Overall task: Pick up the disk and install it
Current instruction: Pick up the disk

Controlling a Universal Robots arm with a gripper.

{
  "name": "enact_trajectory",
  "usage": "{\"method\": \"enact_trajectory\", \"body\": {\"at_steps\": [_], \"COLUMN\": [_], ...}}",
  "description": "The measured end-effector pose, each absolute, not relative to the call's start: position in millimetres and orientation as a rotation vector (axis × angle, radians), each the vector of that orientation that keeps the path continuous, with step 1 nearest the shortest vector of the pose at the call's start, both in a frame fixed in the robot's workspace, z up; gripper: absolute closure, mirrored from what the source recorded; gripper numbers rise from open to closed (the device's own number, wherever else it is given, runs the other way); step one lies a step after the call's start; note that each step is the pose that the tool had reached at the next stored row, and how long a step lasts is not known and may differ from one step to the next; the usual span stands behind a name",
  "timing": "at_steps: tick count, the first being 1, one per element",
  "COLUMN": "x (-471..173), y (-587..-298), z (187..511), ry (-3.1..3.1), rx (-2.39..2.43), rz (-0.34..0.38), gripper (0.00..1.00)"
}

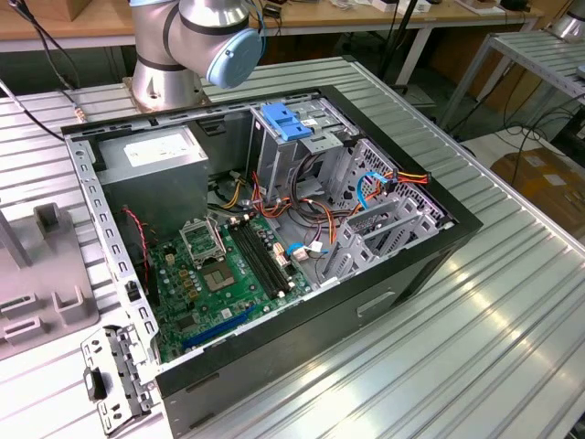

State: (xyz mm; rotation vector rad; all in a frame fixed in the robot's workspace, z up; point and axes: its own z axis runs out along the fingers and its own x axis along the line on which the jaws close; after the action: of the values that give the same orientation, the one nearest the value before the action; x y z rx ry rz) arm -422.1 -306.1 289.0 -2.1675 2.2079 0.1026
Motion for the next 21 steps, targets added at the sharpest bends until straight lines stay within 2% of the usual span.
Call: {"method": "enact_trajectory", "body": {"at_steps": [21], "x": [-422.1], "y": [-305.4], "z": [293.8], "ry": [2.206], "rx": [-2.169], "rz": [0.104], "gripper": [0.63]}}
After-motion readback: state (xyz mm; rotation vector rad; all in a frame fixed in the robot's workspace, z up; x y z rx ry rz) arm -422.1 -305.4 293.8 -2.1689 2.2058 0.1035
